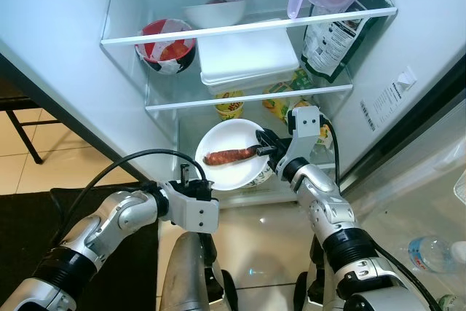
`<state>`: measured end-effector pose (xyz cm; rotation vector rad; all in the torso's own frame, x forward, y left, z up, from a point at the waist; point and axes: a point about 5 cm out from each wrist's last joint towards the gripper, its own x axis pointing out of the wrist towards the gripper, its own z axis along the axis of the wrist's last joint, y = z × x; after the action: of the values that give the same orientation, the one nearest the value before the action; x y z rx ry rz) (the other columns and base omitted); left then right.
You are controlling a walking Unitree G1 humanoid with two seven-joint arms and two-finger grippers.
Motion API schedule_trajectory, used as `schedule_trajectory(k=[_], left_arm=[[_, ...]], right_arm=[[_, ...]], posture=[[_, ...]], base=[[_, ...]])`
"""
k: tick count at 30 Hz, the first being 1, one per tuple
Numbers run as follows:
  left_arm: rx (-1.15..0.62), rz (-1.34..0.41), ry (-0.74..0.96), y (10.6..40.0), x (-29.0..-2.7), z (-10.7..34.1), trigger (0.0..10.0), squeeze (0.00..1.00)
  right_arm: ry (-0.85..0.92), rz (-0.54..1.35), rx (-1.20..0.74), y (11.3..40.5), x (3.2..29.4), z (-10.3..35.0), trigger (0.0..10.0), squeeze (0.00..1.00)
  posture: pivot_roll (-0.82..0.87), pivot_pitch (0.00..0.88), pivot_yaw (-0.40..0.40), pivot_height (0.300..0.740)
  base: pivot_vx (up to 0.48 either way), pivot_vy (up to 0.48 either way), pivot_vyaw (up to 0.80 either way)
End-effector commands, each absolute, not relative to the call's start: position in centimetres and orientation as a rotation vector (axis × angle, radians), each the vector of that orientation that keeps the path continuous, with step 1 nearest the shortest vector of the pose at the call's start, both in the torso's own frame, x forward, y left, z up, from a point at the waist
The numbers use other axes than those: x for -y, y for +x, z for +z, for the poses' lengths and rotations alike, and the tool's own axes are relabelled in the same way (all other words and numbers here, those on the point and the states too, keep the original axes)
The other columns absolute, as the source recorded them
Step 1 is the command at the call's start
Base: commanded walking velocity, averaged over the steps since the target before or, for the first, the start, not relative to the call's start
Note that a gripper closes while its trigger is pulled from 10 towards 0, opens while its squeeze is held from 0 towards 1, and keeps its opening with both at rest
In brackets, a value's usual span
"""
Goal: Restocking fridge
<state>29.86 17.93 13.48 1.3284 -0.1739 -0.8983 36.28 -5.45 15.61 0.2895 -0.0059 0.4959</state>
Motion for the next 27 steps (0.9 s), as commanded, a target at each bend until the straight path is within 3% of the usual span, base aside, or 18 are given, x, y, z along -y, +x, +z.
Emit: schedule_trajectory(k=[1, 3, 4, 12, 15, 20, 27], left_arm=[[0.163, -0.903, 1.319, 29.7, -17.8, 12.6, 10.0, 0.0], [0.168, -0.899, 1.331, 29.8, -17.7, 12.6, 10.0, 0.0], [0.169, -0.892, 1.332, 29.9, -17.8, 12.7, 10.0, 0.0], [0.102, -0.852, 1.373, 30.2, -19.6, 11.9, 10.0, 0.0], [0.102, -0.852, 1.373, 30.2, -19.6, 11.9, 10.0, 0.0], [0.049, -0.826, 1.379, 30.7, -20.3, 10.9, 10.0, 0.0], [0.015, -0.779, 1.391, 32.1, -20.1, 10.0, 10.0, 0.0]], right_arm=[[0.375, 0.51, -0.057, 35.2, 3.7, 14.0, 10.0, 1.0], [0.339, 0.475, -0.072, 35.2, 4.2, 13.3, 10.0, 1.0], [0.303, 0.445, -0.08, 35.2, 4.7, 12.8, 10.0, 0.0], [0.131, 0.107, -0.017, 35.3, 10.8, 11.4, 10.0, 0.0], [0.131, 0.107, -0.017, 35.3, 10.8, 11.4, 10.0, 0.0], [0.041, 0.08, 0.134, 34.0, 13.1, 13.2, 10.0, 0.0], [0.033, 0.078, 0.115, 32.0, 12.8, 12.3, 10.0, 0.0]], posture=[[0.08, 0.326, 0.032, 0.58], [0.08, 0.327, 0.034, 0.58], [0.08, 0.327, 0.036, 0.58], [0.07, 0.326, 0.036, 0.58], [0.07, 0.326, 0.036, 0.58], [0.04, 0.329, 0.039, 0.58], [0.02, 0.331, 0.038, 0.58]], base=[[0.0, 0.0, 0.0], [0.0, 0.0, 0.0], [0.0, 0.0, 0.0], [0.0, 0.0, 0.0], [0.0, 0.0, 0.0], [0.0, 0.0, 0.0], [0.0, 0.0, 0.0]])
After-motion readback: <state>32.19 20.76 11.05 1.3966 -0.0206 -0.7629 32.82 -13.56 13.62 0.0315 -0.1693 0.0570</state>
